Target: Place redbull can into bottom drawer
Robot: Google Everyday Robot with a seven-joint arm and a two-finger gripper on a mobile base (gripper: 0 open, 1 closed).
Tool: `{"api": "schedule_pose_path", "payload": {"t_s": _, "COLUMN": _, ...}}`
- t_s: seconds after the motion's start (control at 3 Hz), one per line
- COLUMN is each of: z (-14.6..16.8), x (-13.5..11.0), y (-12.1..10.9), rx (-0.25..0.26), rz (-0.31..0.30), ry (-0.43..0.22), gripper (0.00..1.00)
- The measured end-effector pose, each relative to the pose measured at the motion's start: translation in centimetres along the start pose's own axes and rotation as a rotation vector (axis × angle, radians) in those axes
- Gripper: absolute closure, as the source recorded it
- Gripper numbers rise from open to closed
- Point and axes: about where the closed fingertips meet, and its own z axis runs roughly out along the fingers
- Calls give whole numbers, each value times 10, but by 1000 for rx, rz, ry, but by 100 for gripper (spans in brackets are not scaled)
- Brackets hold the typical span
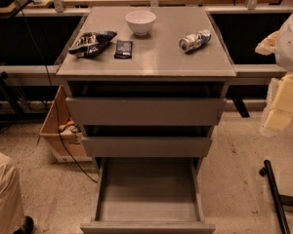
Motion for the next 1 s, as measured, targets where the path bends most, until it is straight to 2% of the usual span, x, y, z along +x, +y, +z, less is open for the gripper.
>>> {"api": "schedule_pose_path", "payload": {"t_s": 0.33, "z": 0, "x": 0, "y": 0, "rx": 0, "rz": 0, "ry": 0, "gripper": 0}}
{"api": "schedule_pose_path", "payload": {"t_s": 0.67, "z": 9, "x": -10, "y": -12, "rx": 27, "rz": 16, "ry": -16, "gripper": 0}}
{"api": "schedule_pose_path", "payload": {"t_s": 1.0, "z": 36, "x": -36, "y": -64, "rx": 85, "rz": 66, "ry": -65, "gripper": 0}}
